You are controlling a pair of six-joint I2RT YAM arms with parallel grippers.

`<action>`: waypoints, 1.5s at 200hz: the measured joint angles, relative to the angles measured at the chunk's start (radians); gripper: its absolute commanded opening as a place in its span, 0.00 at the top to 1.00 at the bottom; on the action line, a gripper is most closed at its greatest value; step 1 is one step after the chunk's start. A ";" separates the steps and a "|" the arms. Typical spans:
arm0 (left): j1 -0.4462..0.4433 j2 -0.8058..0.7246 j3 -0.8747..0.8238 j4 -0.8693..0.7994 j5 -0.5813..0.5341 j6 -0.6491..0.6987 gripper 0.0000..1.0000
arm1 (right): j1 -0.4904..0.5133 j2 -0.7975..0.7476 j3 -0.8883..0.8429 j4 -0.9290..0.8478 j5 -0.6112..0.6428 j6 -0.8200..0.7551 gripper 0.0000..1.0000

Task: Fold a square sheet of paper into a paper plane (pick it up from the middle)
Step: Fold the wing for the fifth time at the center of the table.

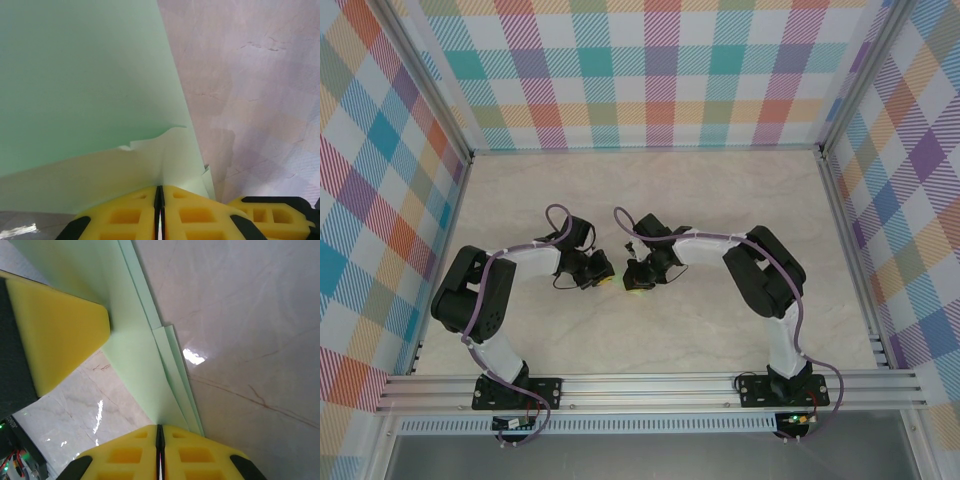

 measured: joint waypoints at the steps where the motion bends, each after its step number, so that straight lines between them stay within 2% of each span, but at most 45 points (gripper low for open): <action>1: 0.000 0.000 0.000 0.000 0.000 0.002 0.86 | 0.000 0.000 0.000 0.000 0.000 0.000 0.89; 81: 0.000 0.000 0.061 -0.027 -0.003 0.197 0.85 | -0.005 -0.002 -0.016 0.022 -0.010 0.001 0.89; 232: 0.013 -0.015 -0.028 0.060 -0.048 0.280 0.86 | -0.009 -0.002 -0.023 0.030 -0.021 0.001 0.90; 300: 0.097 -0.027 -0.049 0.085 -0.048 0.263 0.86 | -0.014 -0.002 -0.033 0.045 -0.034 0.001 0.90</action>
